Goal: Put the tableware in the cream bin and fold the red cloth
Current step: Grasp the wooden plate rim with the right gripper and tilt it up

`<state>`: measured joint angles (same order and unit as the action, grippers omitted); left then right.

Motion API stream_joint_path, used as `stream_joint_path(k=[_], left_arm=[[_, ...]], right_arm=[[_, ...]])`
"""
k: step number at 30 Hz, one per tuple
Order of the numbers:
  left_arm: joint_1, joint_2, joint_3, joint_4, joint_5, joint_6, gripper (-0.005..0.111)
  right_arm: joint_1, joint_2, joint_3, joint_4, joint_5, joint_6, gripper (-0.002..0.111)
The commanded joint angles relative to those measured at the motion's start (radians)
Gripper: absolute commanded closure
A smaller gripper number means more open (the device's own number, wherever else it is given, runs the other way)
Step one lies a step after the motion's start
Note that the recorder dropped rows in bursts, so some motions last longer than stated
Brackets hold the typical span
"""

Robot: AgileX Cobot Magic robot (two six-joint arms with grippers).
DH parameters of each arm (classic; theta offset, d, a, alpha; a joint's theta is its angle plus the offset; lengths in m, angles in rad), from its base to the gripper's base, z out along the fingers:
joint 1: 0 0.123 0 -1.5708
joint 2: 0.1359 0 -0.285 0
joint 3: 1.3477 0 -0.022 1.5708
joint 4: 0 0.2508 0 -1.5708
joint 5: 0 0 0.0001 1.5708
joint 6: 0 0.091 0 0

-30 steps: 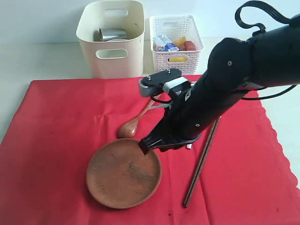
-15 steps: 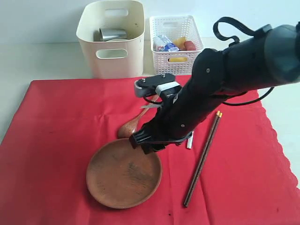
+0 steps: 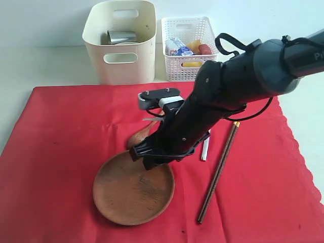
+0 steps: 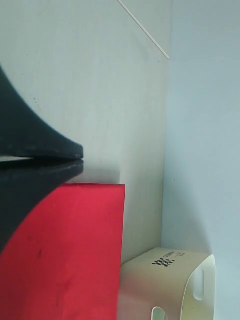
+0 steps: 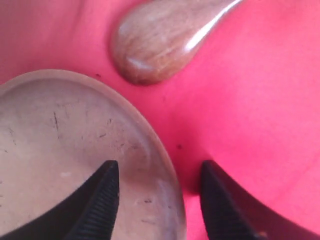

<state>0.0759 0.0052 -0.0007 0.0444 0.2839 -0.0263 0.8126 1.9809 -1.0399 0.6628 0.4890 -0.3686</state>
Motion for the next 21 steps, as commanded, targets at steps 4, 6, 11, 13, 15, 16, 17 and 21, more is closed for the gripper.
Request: stream_joint_path(k=[4,6,11,13,15,16,17,21], left_arm=[[-0.005,-0.005,0.001,-0.004,-0.008,-0.008,0.106],[-0.005,-0.005,0.001,-0.004,-0.008,-0.008,0.106],[-0.005,-0.005,0.001,-0.004,-0.008,-0.008,0.106],[-0.005,-0.005,0.001,-0.004,-0.008,-0.008,0.106],[-0.005,-0.005,0.001,-0.004,-0.008,-0.008,0.106],[-0.005,-0.005,0.001,-0.004,-0.008,-0.008,0.106],[-0.005,-0.005,0.001,-0.004,-0.008,-0.008,0.106],[-0.005,-0.005,0.001,-0.004,-0.008,-0.008,0.106]], right_arm=[[0.002,0.011,-0.003,0.014,-0.006,-0.032,0.09],[0.002,0.011,-0.003,0.014,-0.006,-0.032,0.098],[0.002,0.01,-0.003,0.014,-0.004,-0.032,0.108],[0.002,0.002,-0.003,0.014,-0.004,-0.032,0.108],[0.002,-0.011,-0.003,0.017,-0.002,-0.032,0.108],[0.002,-0.021,-0.003,0.017,0.0,-0.032,0.108],[0.002,-0.031,-0.003,0.017,0.001,-0.032,0.108],[0.002,-0.078,-0.003,0.015,0.014,-0.061,0.108]])
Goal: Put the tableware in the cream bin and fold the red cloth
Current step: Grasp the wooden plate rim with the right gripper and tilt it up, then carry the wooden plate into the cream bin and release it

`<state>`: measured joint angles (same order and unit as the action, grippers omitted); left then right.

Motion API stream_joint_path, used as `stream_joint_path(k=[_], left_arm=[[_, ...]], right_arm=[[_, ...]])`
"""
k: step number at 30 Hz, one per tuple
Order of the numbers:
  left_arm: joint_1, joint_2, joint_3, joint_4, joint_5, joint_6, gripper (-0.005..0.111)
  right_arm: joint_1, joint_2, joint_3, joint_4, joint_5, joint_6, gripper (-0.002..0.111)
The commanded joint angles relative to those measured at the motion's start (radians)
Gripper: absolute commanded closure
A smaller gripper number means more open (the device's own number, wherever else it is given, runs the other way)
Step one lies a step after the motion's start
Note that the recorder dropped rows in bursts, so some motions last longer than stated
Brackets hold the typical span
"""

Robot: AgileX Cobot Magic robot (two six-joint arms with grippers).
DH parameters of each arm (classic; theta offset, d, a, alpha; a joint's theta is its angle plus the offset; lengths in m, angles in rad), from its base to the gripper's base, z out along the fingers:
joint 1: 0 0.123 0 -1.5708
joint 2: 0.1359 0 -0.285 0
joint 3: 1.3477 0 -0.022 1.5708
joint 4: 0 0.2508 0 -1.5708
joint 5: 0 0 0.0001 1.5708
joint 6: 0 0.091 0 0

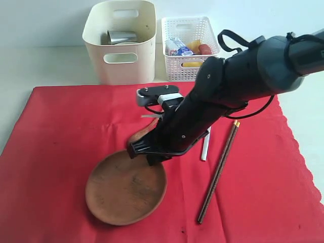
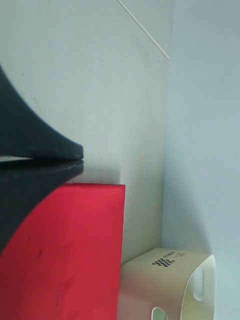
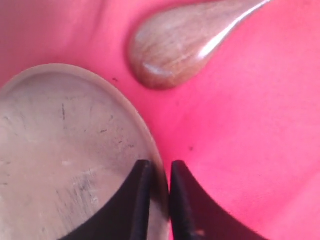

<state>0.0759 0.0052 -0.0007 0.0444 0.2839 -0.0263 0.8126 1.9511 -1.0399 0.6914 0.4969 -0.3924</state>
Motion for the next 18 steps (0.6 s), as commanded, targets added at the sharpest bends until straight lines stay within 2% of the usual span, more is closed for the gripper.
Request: stream_joint_path(k=[1,18], left_arm=[[-0.005,-0.005,0.001,-0.004,-0.008,-0.008,0.106],[-0.005,-0.005,0.001,-0.004,-0.008,-0.008,0.106]], right_arm=[[0.002,-0.063,-0.003,-0.014,0.008,-0.052,0.108],[-0.034,-0.171,-0.032,-0.013,0.076,-0.083,0.108]])
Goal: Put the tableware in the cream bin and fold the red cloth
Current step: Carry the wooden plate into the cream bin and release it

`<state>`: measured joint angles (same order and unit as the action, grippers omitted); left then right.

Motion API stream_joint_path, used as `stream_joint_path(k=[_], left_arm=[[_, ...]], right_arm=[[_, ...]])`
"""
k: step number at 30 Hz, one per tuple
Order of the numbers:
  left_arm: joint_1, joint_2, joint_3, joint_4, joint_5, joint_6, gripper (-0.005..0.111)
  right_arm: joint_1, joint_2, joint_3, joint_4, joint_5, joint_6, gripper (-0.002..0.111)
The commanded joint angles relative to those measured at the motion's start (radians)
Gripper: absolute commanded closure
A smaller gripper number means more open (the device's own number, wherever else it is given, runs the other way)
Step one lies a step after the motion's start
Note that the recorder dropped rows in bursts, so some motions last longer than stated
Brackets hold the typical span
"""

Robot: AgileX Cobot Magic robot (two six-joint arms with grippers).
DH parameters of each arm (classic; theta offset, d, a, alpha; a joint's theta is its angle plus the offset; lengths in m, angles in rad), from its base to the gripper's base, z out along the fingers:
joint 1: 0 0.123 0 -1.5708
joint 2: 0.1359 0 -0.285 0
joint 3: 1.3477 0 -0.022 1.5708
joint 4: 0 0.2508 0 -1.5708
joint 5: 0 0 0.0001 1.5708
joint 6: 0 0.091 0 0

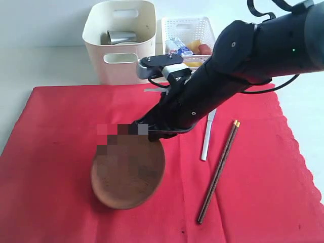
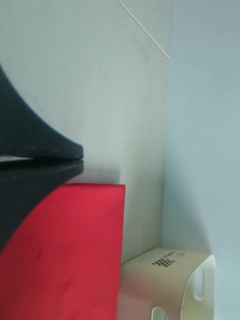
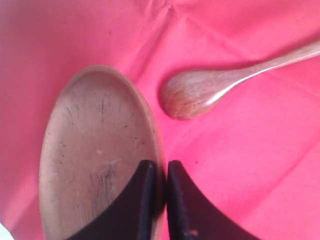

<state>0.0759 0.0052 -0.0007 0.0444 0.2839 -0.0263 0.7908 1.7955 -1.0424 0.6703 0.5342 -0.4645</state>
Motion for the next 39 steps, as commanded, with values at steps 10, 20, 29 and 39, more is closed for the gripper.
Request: stream_joint_path(k=[10,20,29,39], left_arm=[[-0.005,-0.005,0.001,-0.004,-0.008,-0.008,0.106],[-0.005,-0.005,0.001,-0.004,-0.008,-0.008,0.106],[-0.005,-0.005,0.001,-0.004,-0.008,-0.008,0.106],[-0.005,-0.005,0.001,-0.004,-0.008,-0.008,0.106]], right_arm=[[-0.085,-0.015,-0.169,0.011,0.013,0.057,0.108],[-0.192,0.0,-0.34,0.229,-0.192,0.037,0.108],[-0.206,0.179,-0.572,0.236,-0.294,0.041,0.108],[-0.206,0.466,-0.836,0.235,-0.357,0.042,0.108]])
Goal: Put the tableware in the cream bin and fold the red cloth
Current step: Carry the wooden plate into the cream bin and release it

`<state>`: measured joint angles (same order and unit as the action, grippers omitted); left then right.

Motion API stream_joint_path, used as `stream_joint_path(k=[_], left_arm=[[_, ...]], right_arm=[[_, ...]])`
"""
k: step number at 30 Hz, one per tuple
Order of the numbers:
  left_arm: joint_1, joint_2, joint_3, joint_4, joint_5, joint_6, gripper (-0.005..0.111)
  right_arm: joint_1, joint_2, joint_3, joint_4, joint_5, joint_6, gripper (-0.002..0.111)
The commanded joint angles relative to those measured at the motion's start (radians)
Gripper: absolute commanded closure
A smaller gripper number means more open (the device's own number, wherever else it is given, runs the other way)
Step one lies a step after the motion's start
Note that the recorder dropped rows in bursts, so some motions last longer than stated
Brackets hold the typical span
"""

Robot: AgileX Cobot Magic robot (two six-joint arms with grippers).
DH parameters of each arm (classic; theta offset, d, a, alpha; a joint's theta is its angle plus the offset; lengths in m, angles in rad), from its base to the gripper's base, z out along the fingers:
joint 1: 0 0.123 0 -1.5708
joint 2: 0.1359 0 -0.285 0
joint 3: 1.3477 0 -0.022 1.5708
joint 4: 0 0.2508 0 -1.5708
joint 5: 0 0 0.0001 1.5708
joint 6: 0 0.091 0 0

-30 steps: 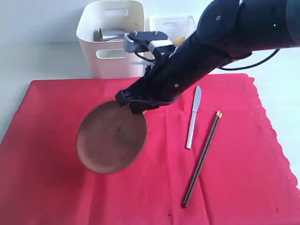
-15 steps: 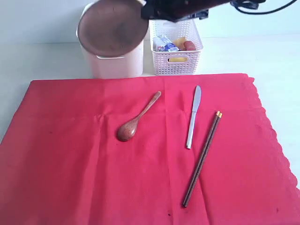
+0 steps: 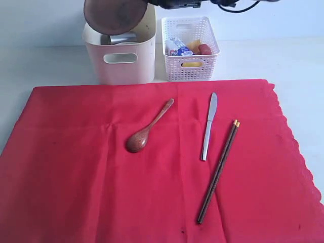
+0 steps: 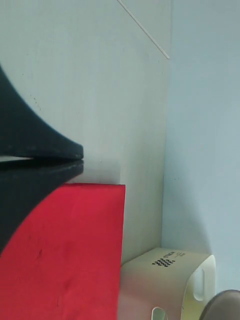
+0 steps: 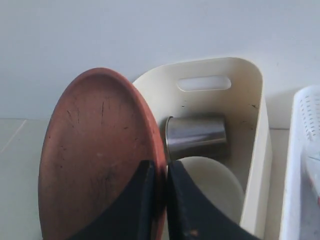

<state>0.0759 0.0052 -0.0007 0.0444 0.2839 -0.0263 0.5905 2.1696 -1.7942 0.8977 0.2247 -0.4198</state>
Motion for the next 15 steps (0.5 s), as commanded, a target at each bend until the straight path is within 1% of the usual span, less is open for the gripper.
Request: stream_joint_path(k=[1,6,11,12,14,15], left_arm=[[-0.005,-0.005,0.001,-0.004,-0.008,-0.008,0.106],[-0.005,-0.005,0.001,-0.004,-0.008,-0.008,0.106],[-0.005,-0.005,0.001,-0.004,-0.008,-0.008,0.106],[-0.005,-0.005,0.001,-0.004,-0.008,-0.008,0.106],[-0.005,-0.005,0.001,-0.004,-0.008,-0.008,0.106],[-0.005,-0.005,0.001,-0.004,-0.008,-0.008,0.106]], right_arm=[[-0.005,0.108,-0.099,0.007,-0.047,-0.003,0.108],[-0.005,0.18,-0.148,0.007,-0.103,-0.003,0.108],[-0.003,0.203,-0.148,0.007,-0.117,-0.003,0.108],[-0.003,0.203,-0.148,0.007,-0.118,-0.001,0.106],[0.003,0.203,-0.148,0.007,-0.131,0.001,0.097],[0.003,0.203,-0.148,0.007,-0.13,0.001,0.09]])
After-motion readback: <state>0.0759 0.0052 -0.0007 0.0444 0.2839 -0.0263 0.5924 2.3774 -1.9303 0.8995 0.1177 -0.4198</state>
